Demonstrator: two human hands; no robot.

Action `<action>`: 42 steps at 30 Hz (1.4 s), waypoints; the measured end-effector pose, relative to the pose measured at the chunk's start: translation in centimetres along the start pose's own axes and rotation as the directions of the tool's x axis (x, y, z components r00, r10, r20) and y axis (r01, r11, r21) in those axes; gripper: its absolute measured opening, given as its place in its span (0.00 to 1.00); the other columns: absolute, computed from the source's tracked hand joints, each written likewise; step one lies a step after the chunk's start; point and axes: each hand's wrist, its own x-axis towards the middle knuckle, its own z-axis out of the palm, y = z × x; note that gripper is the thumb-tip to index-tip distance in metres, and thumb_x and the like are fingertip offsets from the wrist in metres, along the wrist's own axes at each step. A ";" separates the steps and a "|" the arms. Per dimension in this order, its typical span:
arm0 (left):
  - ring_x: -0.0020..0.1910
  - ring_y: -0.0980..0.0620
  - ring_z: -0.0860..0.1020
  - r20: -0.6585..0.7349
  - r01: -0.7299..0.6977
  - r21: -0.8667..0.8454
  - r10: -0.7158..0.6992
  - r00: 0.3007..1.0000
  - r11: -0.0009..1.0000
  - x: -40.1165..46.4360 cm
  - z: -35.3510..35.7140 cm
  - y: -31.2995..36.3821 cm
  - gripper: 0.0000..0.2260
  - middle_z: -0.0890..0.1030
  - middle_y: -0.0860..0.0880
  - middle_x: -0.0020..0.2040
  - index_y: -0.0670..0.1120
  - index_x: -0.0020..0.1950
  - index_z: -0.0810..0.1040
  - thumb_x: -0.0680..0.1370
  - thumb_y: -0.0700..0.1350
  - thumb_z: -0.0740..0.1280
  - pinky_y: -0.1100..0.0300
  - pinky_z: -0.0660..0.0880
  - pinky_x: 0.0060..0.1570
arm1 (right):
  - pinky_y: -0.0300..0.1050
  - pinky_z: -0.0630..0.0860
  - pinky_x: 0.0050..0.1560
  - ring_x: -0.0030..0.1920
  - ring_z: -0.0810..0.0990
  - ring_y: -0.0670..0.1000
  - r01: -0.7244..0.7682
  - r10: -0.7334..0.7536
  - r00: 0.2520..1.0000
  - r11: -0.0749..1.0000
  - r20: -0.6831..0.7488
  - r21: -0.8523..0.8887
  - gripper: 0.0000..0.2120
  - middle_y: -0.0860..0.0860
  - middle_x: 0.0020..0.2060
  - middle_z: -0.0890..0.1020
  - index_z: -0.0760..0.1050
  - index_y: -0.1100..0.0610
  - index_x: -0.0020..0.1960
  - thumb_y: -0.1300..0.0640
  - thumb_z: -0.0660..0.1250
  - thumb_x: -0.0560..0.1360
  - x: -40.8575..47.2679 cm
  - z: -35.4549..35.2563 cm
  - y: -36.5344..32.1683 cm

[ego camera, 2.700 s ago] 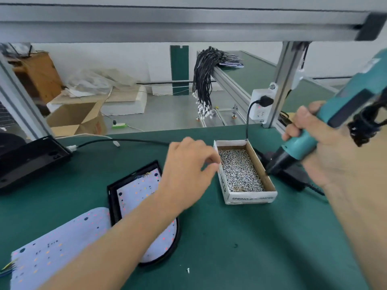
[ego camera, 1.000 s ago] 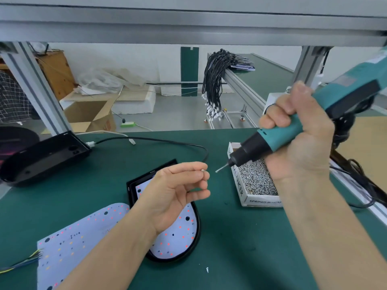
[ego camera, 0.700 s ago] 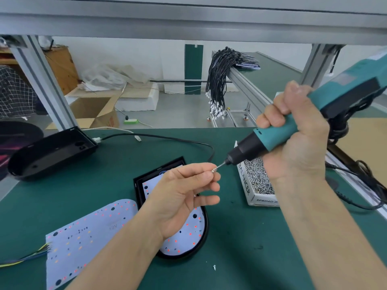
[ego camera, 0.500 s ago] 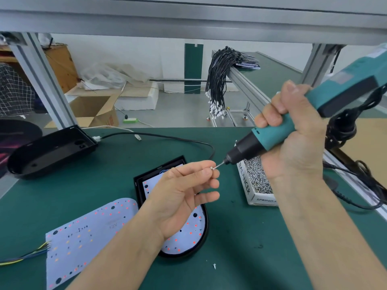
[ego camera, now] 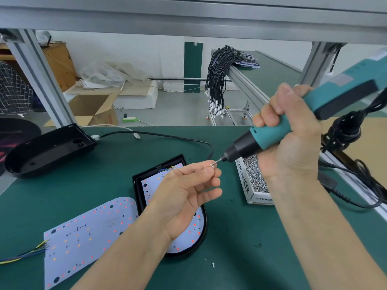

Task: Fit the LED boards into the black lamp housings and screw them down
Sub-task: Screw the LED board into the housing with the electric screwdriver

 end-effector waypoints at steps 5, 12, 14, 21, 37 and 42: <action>0.31 0.54 0.80 -0.023 0.014 -0.057 -0.016 1.000 0.998 0.1 -0.1 0.0 0.06 0.82 0.47 0.36 0.44 0.37 0.86 0.65 0.38 0.70 0.63 0.78 0.31 | 0.38 0.69 0.29 0.24 0.67 0.44 0.008 -0.008 1.000 1.000 -0.005 0.000 0.13 0.45 0.26 0.69 0.63 0.53 0.37 0.66 0.62 0.76 0.1 -0.1 -0.2; 0.31 0.54 0.80 -0.019 0.014 -0.067 -0.015 1.000 0.998 0.0 -0.1 0.1 0.06 0.82 0.47 0.36 0.44 0.37 0.87 0.64 0.38 0.70 0.63 0.78 0.31 | 0.38 0.68 0.29 0.24 0.67 0.44 -0.009 0.010 1.000 1.000 -0.021 0.009 0.14 0.45 0.26 0.69 0.63 0.53 0.37 0.67 0.62 0.76 0.0 -0.1 0.0; 0.31 0.54 0.80 -0.021 0.012 -0.074 -0.014 1.000 0.997 0.0 -0.2 0.1 0.06 0.82 0.47 0.36 0.44 0.37 0.87 0.64 0.38 0.70 0.63 0.78 0.31 | 0.38 0.68 0.29 0.24 0.67 0.44 -0.008 0.008 1.000 1.000 -0.021 0.015 0.14 0.46 0.26 0.68 0.63 0.53 0.37 0.67 0.62 0.75 0.0 0.0 0.0; 0.31 0.54 0.80 -0.027 0.016 -0.056 -0.017 0.999 0.998 0.1 -0.2 -0.2 0.06 0.83 0.46 0.36 0.44 0.37 0.86 0.64 0.38 0.71 0.62 0.79 0.32 | 0.38 0.68 0.29 0.24 0.68 0.44 -0.006 0.006 1.000 1.000 -0.011 0.011 0.13 0.45 0.26 0.69 0.64 0.53 0.37 0.66 0.63 0.74 0.1 0.0 0.1; 0.30 0.53 0.80 -0.171 -0.093 -0.053 0.083 0.982 0.994 0.3 0.0 -0.6 0.08 0.82 0.44 0.35 0.39 0.41 0.84 0.64 0.36 0.70 0.63 0.79 0.32 | 0.38 0.68 0.29 0.24 0.67 0.45 0.020 -0.021 0.998 1.000 -0.053 -0.013 0.15 0.46 0.26 0.68 0.63 0.53 0.36 0.68 0.63 0.74 0.1 -0.4 0.9; 0.30 0.53 0.79 -0.216 -0.167 0.078 0.180 0.960 0.983 0.3 -0.2 -0.5 0.08 0.82 0.45 0.34 0.42 0.35 0.86 0.69 0.32 0.69 0.63 0.79 0.33 | 0.39 0.67 0.30 0.24 0.67 0.44 -0.013 0.015 0.997 1.000 -0.077 0.022 0.17 0.46 0.26 0.68 0.61 0.52 0.34 0.68 0.63 0.73 -0.3 -0.7 1.5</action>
